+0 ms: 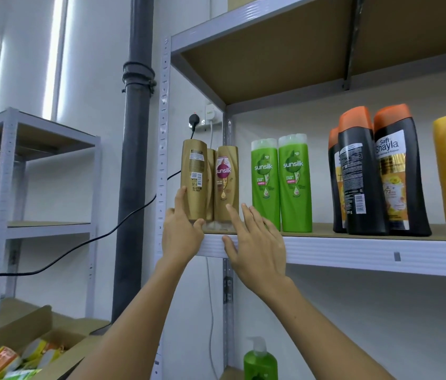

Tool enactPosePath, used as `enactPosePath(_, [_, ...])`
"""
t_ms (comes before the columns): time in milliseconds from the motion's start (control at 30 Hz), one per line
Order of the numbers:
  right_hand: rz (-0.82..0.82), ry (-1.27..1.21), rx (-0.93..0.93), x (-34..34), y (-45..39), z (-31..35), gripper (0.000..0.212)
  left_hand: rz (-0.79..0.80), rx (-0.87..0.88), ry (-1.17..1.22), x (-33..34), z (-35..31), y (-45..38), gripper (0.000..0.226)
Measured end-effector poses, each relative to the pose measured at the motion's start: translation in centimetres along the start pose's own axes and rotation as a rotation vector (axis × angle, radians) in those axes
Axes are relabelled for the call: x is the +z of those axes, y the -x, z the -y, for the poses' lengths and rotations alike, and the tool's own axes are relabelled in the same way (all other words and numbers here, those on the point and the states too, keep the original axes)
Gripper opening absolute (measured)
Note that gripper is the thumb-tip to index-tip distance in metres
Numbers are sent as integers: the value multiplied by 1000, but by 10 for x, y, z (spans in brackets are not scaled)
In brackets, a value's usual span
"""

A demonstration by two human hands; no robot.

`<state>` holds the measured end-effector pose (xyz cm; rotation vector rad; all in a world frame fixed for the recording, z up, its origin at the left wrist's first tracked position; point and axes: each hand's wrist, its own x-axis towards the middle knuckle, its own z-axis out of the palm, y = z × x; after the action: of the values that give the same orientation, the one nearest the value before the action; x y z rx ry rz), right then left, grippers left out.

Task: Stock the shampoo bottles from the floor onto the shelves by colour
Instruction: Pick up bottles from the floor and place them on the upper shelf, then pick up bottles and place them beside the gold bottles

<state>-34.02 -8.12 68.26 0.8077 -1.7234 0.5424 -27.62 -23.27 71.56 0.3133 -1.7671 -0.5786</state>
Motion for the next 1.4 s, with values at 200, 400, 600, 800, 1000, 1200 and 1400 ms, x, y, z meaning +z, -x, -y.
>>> enactPosePath(200, [27,-25,-7,-3,0,0,60,-53,-115,77,-1,1,10,67])
enactPosePath(400, [155,-147,-100,-20,6,-10,66,-14,-154,142,-12,9,50,44])
enactPosePath(600, [262,-187,-87,-40,31,-12,67,251,-92,1,-20,14,91,57])
enactPosePath(800, [399,-323,-12,-74,83,-20,63,480,-37,-20,-27,1,149,41])
enactPosePath(1000, [436,-475,282,-106,167,-30,59,515,12,83,-28,-10,228,30])
enactPosePath(1200, [430,-488,415,-141,268,-39,54,675,34,140,-10,-16,316,37])
enactPosePath(1400, [465,-412,582,-172,373,-52,51,800,-13,201,7,-19,420,29])
